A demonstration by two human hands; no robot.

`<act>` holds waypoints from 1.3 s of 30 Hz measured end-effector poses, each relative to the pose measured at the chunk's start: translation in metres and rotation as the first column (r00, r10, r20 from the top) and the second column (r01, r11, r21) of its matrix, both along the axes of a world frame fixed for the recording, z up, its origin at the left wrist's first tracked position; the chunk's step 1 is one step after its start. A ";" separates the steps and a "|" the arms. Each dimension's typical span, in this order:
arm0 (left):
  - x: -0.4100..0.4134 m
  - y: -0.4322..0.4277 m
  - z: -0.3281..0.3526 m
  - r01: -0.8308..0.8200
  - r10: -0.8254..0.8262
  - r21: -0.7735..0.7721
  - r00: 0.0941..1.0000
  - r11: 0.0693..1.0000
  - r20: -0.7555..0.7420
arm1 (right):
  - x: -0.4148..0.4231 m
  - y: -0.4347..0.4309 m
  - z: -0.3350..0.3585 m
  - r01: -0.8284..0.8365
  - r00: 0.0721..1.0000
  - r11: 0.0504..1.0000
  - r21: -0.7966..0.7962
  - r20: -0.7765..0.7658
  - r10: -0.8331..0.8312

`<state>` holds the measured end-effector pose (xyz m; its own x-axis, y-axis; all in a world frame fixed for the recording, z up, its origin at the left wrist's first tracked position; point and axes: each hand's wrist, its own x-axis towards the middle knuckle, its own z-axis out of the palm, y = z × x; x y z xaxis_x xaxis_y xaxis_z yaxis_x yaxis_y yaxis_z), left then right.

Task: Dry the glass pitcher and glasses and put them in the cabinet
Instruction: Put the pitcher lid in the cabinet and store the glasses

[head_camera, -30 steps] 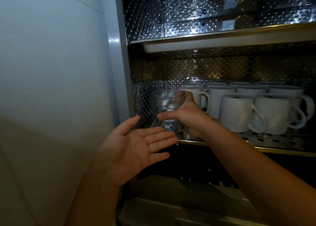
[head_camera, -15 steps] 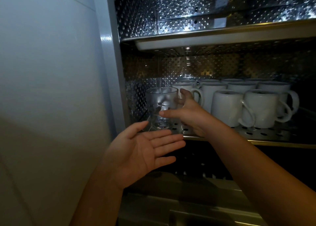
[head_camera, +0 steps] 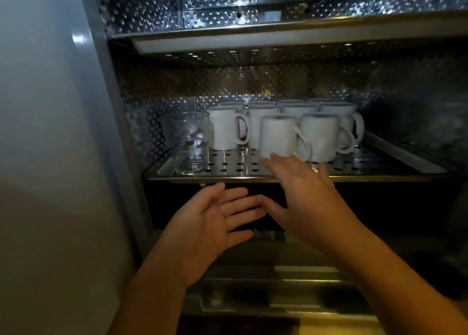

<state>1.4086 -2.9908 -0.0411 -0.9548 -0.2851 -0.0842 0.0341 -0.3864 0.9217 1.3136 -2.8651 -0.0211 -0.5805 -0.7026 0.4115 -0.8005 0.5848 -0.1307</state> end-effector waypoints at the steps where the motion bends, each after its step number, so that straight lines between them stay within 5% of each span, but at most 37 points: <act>1: -0.002 0.008 -0.004 -0.070 0.069 -0.091 0.998 0.993 -0.004 | 0.002 0.007 -0.003 0.023 1.000 1.000 0.017 0.001 -0.023; 4: -0.006 0.031 -0.019 -0.327 0.304 -0.501 0.944 0.801 -0.130 | 0.008 0.022 -0.013 0.063 0.998 0.996 0.060 0.019 -0.064; 7: -0.006 0.045 -0.040 -0.416 0.265 -0.880 0.897 0.231 -0.355 | 0.014 0.033 -0.021 0.077 0.996 0.994 0.081 0.034 -0.080; 9: -0.004 0.046 -0.052 -0.358 0.239 -0.927 0.896 -0.107 -0.374 | 0.018 0.039 -0.026 0.098 0.994 0.992 0.083 0.035 -0.102; 12: 0.003 0.047 -0.057 -0.193 0.278 -0.926 0.916 -0.325 -0.289 | 0.029 0.045 -0.037 0.131 0.990 0.987 0.088 0.047 -0.136; 19: 0.031 0.066 -0.060 0.051 0.296 -0.945 0.954 -0.323 -0.050 | 0.067 0.063 -0.061 0.229 0.969 0.966 0.119 0.060 -0.238; 27: 0.072 0.108 -0.083 -0.060 0.065 -0.978 0.995 -0.201 -0.074 | 0.132 0.110 -0.080 0.377 0.911 0.916 0.138 0.122 -0.393; 33: 0.094 0.160 -0.087 0.042 -0.045 -0.971 0.998 -0.237 0.055 | 0.162 0.155 -0.104 0.398 0.905 0.916 -0.059 0.188 -0.381; 39: 0.112 0.207 -0.098 0.078 -0.108 -0.963 0.988 -0.259 0.110 | 0.202 0.206 -0.103 0.499 0.866 0.866 -0.014 0.003 -0.499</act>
